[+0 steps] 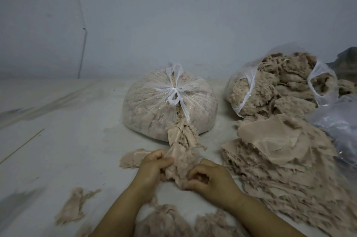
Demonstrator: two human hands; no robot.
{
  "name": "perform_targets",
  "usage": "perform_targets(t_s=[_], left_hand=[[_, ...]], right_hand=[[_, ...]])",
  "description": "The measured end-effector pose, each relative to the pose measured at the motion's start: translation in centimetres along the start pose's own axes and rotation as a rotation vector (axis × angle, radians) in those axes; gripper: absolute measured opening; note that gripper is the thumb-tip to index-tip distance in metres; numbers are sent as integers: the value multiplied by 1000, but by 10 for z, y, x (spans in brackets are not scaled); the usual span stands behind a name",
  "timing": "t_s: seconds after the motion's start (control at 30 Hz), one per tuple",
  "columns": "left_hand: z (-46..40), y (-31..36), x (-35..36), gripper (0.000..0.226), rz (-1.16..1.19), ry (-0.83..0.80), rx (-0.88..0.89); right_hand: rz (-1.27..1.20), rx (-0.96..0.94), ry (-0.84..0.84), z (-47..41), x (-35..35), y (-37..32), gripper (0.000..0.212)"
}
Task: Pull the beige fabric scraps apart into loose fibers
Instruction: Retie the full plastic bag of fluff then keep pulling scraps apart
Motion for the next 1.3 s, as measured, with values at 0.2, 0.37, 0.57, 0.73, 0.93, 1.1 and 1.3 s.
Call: perform_targets(t_s=[0.2,0.37,0.57,0.73,0.93,1.1,1.3], left_hand=[[9,3,25,39,-266,-167,116],[2,11,-3,40,-30,12,76],[11,-6,22,16,28,-179,-74],[19,-10,34,14,41,-284,-134],[12,-8,23,9,151,-172,-89],[8,3,13,25,-61,-14,83],[12,8,13,24,-41,-33,76]], right_hand=[[-113,65,84,-3,-10,0,34],[-77,195,42,-2,-12,19,8],[-283,246,44,-1,-12,6,29],[-819,362,52,1,3,7,16],[-757,296,51,-1,3,4,17],[-526,228,-11,0,5,-2,26],[-448,316,56,1,-2,8,16]])
Point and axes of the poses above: each hand's wrist, its own z-axis away from the middle knuckle, its own x-axis out of the palm, y = z × x, the point moved 10 cm from there along -z, towards the middle knuckle, and after that the axes turned 4 degrees about y, right-handed, at the moved point
